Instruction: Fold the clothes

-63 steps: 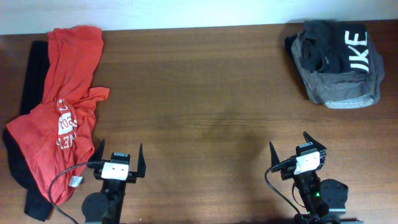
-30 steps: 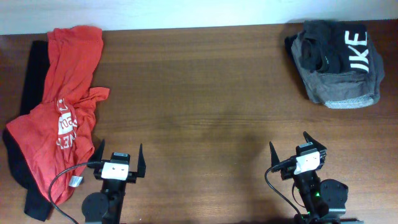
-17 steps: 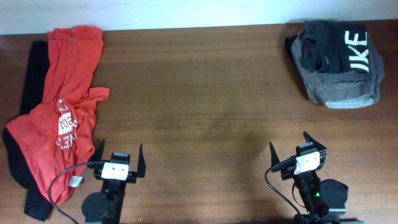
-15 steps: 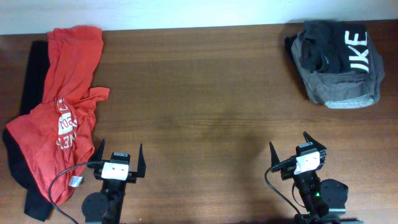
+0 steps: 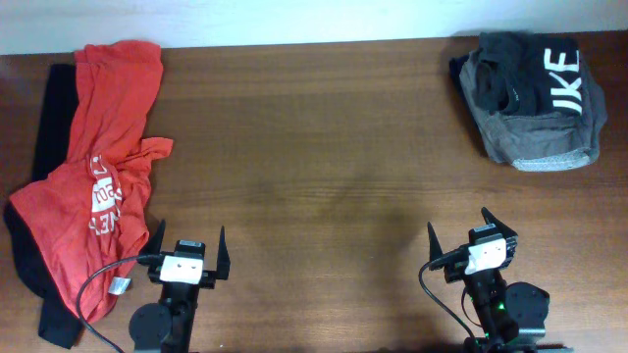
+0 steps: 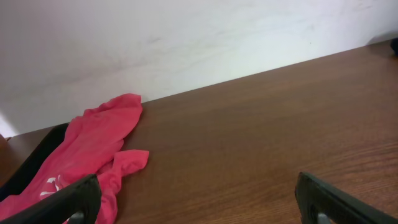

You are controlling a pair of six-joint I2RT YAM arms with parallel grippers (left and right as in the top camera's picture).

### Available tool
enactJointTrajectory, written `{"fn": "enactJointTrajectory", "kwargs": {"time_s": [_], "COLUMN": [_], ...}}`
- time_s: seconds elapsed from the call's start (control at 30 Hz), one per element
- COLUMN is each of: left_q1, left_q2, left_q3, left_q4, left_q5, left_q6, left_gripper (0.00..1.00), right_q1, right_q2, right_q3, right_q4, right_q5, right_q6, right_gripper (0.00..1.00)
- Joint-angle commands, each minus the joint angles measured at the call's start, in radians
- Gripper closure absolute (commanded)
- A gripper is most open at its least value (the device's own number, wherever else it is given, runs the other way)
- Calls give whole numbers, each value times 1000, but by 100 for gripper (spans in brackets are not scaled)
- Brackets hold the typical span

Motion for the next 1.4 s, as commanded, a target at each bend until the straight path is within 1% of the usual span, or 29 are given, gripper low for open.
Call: {"fn": "enactJointTrajectory", "kwargs": {"time_s": [0.0,0.3,0.37,0.47,0.53,0.6,0.7,0.8,0.9,1.0,1.23,1.37], "left_q1": [6,6,6,6,6,6,6,6,6,6,6,6], "left_q2": [-8,-8,-8,-8,-8,-8,0,35,98,201,525,729], "left_q3": [-2,-2,-2,-2,-1,3,26,79,164,277,572,735], "left_q4": [-8,5,3,14,14,13,2,-18,-54,-76,-201,-308], "left_q5": [-13,-21,11,105,156,156,156,154,144,144,145,145], "left_q6": [-6,-6,-6,-6,-8,-52,-92,-92,-92,-92,-91,-91], "left_gripper": [1,1,1,1,1,1,1,1,1,1,1,1], "right_q1": [5,5,5,5,5,5,5,5,5,5,5,5], "right_q2": [-9,-9,-9,-9,-9,-8,-4,19,66,150,457,655], "right_q3": [-6,-6,-6,-6,-6,-6,-1,35,88,156,359,511], "right_q4": [-3,13,44,100,137,176,222,229,228,229,208,131], "right_q5": [22,-14,-84,-174,-182,-185,-201,-208,-223,-268,-409,-484], "right_q6": [4,8,8,9,43,93,126,145,145,147,147,147], "right_gripper": [1,1,1,1,1,1,1,1,1,1,1,1]}}
